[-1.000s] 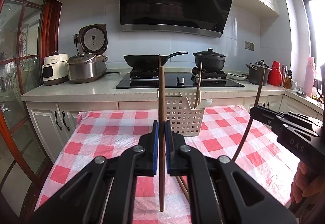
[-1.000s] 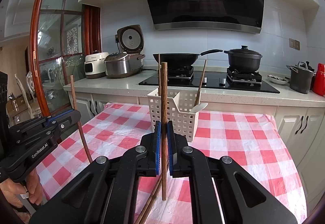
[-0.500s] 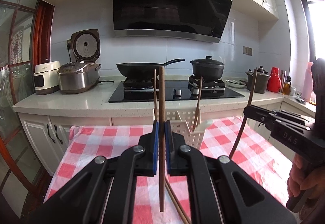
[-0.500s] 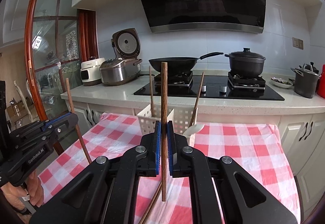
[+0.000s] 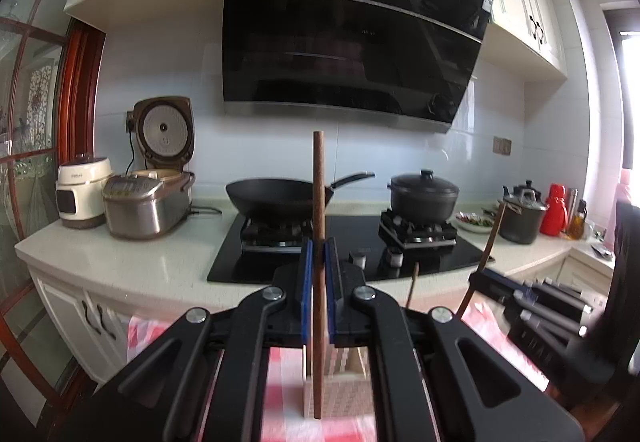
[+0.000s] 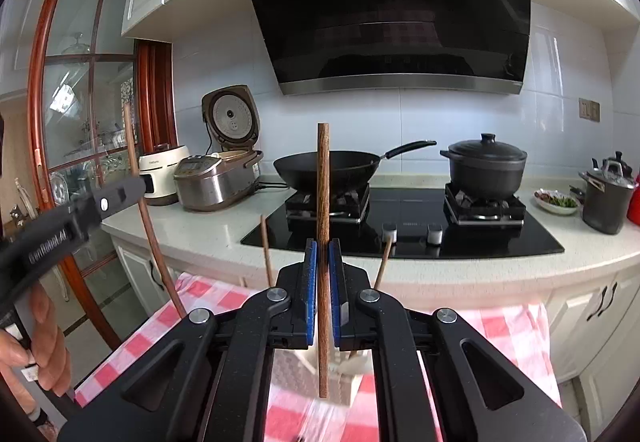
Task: Organize utensils
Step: 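Lower the chopsticks in both tools down into the caddy, then open both tools to release the chopsticks and pull back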
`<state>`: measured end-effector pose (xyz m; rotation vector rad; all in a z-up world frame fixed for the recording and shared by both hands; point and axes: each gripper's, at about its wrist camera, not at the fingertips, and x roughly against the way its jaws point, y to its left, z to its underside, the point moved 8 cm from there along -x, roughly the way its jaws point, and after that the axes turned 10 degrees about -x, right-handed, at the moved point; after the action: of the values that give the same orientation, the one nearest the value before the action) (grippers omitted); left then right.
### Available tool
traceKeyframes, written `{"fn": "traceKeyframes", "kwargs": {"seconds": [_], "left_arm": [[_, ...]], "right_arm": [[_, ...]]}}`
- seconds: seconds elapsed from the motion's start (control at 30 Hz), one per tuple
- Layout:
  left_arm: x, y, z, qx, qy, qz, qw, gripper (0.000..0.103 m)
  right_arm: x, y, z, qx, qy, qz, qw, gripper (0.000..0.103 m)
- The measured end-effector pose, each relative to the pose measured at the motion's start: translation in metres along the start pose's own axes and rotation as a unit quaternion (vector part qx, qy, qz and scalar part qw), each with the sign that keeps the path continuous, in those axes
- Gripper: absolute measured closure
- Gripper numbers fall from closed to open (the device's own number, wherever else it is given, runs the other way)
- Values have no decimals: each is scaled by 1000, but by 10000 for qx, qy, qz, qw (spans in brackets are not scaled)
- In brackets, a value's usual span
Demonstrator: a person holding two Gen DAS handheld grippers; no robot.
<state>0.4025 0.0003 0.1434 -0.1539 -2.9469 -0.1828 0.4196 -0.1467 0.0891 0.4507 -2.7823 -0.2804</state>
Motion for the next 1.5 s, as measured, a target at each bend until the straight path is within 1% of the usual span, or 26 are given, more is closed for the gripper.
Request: {"fn": "traceKeyframes", "kwargs": {"seconds": [0.13, 0.27, 0.37, 0.5, 0.73, 0.83, 0.93, 1.13, 1.17, 1.3, 1.33, 1.4, 1.5], "left_arm": [[-31, 4, -15, 77, -59, -57, 9999, 97], [-63, 8, -10, 214, -33, -133, 9997, 97], [-89, 13, 6, 322, 126, -168, 9993, 97], [-117, 15, 31, 453, 432, -81, 9980, 97], [-153, 12, 81, 435, 883, 4, 9951, 97], [-162, 9, 98, 406, 1016, -22, 9940, 97], [-170, 10, 111, 353, 1123, -42, 9930, 97], [-174, 1, 121, -44, 1201, -84, 9927, 96], [-173, 0, 122, -60, 1209, -96, 9926, 94], [-169, 5, 122, -24, 1212, -96, 9926, 94], [-167, 5, 120, -23, 1197, -96, 9928, 93], [-159, 8, 116, -21, 1127, -105, 9936, 90], [-143, 13, 111, -71, 1031, -110, 9946, 90]], "right_arm": [[-26, -6, -7, -87, -36, -43, 9999, 96], [-50, -14, -4, -247, 31, -128, 9996, 96], [-67, -19, 2, -244, 149, -106, 9995, 96], [-84, -26, 11, -263, 332, -164, 9990, 96], [-115, -39, 42, -302, 740, -209, 9966, 96], [-124, -42, 55, -254, 914, -191, 9953, 96], [-130, -45, 63, -214, 994, -158, 9947, 96], [-137, -52, 72, -300, 1123, -121, 9931, 96], [-137, -53, 72, -315, 1134, -110, 9930, 96], [-132, -55, 69, -348, 1108, -101, 9932, 96], [-129, -55, 67, -348, 1083, -115, 9934, 93], [-121, -55, 62, -353, 1014, -131, 9941, 93], [-105, -53, 54, -356, 911, -164, 9951, 93]]}}
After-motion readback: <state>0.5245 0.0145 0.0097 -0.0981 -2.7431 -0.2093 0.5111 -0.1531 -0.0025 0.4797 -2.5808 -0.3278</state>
